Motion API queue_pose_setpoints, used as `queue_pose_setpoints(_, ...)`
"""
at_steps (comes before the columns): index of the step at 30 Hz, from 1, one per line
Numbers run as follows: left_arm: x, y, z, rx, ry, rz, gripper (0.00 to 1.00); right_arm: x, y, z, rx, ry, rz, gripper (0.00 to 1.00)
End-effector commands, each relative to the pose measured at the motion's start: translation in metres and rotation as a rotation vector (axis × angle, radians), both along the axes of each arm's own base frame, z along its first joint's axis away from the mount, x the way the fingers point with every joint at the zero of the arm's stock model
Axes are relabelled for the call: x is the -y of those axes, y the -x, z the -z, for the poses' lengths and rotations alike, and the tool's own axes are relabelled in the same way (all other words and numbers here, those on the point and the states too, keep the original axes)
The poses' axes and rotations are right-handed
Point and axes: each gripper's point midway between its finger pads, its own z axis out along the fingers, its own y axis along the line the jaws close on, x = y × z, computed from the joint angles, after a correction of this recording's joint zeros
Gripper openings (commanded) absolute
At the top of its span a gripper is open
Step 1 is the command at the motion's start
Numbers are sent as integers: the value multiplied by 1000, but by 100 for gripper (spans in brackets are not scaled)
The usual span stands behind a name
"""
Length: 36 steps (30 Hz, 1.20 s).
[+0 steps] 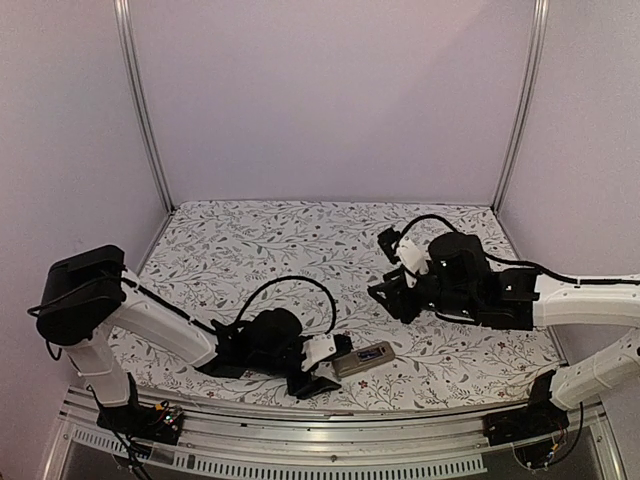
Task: Load the batteries into the remote control
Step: Load the battery cover onto the remote control without the battery cover.
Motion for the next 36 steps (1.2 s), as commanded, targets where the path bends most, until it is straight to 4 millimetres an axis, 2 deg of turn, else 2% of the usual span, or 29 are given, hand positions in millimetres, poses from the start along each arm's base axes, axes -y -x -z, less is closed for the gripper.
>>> queue_pose_setpoints(1,15,-12,-7,85,76,-51,67,22,16,49,-521,-66,325,41)
queue_pose_setpoints(6,16,-11,7,75,53,-46,65,8,32,76,-772,-68,416,30)
queue_pose_setpoints(11,11,-5,19,36,33,-40,64,-5,36,89,-796,-12,436,29)
queue_pose_setpoints(15,11,-4,18,23,42,-49,64,-23,42,108,-817,45,408,30)
queue_pose_setpoints(19,11,-4,17,6,54,-64,64,-29,45,124,-829,80,406,30)
queue_pose_setpoints(30,13,-4,28,4,51,-92,60,-26,39,134,-798,117,435,19)
queue_pose_setpoints(36,14,-4,32,28,44,-107,62,-24,39,139,-787,141,432,18)
